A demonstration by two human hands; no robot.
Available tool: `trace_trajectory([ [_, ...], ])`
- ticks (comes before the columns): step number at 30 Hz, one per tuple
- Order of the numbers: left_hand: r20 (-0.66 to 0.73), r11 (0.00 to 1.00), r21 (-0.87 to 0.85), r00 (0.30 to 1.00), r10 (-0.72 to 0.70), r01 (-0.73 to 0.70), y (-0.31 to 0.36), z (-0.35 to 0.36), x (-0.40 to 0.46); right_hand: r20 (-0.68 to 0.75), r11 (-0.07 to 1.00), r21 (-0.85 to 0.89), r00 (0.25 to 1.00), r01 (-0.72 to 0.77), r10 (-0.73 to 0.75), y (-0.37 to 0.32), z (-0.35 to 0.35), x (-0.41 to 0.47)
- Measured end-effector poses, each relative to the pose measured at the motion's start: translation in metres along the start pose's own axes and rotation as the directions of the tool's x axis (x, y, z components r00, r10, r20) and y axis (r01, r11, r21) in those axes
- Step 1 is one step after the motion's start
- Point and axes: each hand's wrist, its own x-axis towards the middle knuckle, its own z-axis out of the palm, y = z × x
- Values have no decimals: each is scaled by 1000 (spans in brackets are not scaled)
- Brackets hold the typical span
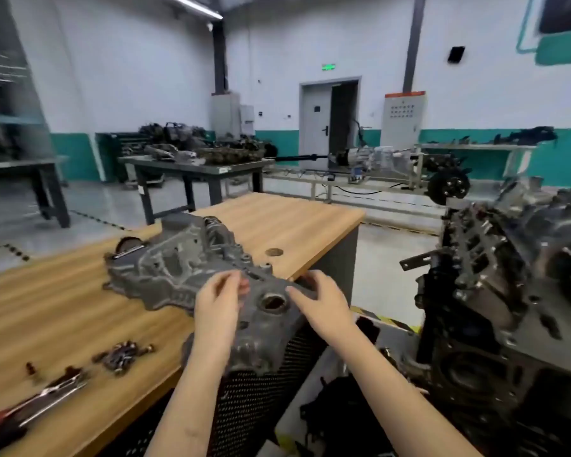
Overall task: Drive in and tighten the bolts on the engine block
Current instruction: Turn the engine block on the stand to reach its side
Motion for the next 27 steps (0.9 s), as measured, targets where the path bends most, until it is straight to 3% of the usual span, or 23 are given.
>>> trace_trajectory([
  [3,-113,999,12,993,-41,42,-5,-14,35,98,911,-405,994,84,-48,-8,30,21],
  [7,-139,985,36,977,-162,169,-26,-27,64,180,752,-603,964,266,-197,-18,58,35],
  [10,-151,973,38,964,-217,226,-37,-34,75,208,692,-633,937,348,-280,-19,64,38],
  [13,-172,958,3,943,-283,288,-47,-36,79,223,742,-601,954,297,-201,-18,70,39],
  [19,-176,896,-74,878,-445,438,-49,-36,81,279,693,-659,950,293,-138,-15,70,41],
  [23,-126,820,-258,823,-553,512,-46,-41,76,312,695,-652,943,303,-119,-15,62,41],
  [27,-153,804,-285,803,-576,522,-42,-46,79,332,694,-655,939,298,-89,-10,50,39],
])
